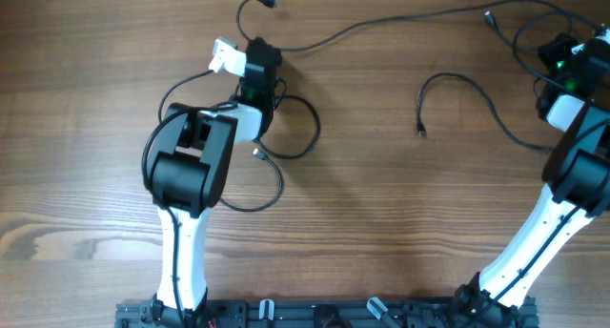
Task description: Untangle cables
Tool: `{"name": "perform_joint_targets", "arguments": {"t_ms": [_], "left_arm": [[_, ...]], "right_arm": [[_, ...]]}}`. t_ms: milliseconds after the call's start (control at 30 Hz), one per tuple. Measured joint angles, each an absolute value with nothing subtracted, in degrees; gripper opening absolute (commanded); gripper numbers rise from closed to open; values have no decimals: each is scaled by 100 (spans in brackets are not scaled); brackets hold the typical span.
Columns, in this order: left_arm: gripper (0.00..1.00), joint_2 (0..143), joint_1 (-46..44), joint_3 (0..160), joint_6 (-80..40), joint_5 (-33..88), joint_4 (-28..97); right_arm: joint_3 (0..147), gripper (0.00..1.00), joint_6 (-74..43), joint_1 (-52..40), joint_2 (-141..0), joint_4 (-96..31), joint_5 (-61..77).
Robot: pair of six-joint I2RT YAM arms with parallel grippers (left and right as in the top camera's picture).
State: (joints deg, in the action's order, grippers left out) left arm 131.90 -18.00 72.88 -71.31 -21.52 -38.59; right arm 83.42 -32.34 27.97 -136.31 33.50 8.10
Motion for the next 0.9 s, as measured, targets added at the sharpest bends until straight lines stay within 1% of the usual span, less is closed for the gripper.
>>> {"name": "perform_joint_targets", "arguments": {"t_ms": [200,267,300,333,367,400,433,467,500,533,667,733,900], "left_arm": [[4,13708,-1750,7985,-7131,-2209,-3791],[13,13756,-1754,7994,-7133,-2206,-3599],[23,13764,-1752,7999,-7131,-2209,-3505],[56,13771,-1752,7999,-7142,-2206,-3439],[75,13771,-1752,7999,-7177,-2209,-3389],[100,13771,-1752,7999,-7172,-2204,-3378],[100,13771,-1752,7999,-7190,-2200,-3380],[100,13771,-1752,8016,-7199,-2187,-3465],[100,13751,-1752,8075,-7201,-2176,-3481],[100,13719,-1752,8154,-7220,-2147,-3505],[100,13703,-1743,8182,-7148,-1911,-3494],[100,13692,-1702,8184,-7011,-1601,-3459],[100,13421,-1678,8180,-6849,-1153,-2757]], "right_arm": [[8342,5,-3203,2773,-13694,3489,456],[8342,5,-3186,2773,-13701,3573,375],[8342,5,-3186,2773,-13714,3647,346],[8346,8,-3181,2773,-13745,3710,311],[8348,17,-3181,2773,-13778,3736,283],[8348,29,-3173,2773,-13817,3734,257],[8353,48,-3164,2775,-13858,3732,233],[8353,63,-3153,2775,-13882,3691,222],[8353,86,-3155,2775,-13904,3649,187],[8353,100,-3164,2775,-13920,3645,165],[8359,100,-3035,2779,-13920,3522,189],[8431,100,-2709,2779,-13850,3028,228],[8438,100,-2102,2779,-13469,2163,252]]}}
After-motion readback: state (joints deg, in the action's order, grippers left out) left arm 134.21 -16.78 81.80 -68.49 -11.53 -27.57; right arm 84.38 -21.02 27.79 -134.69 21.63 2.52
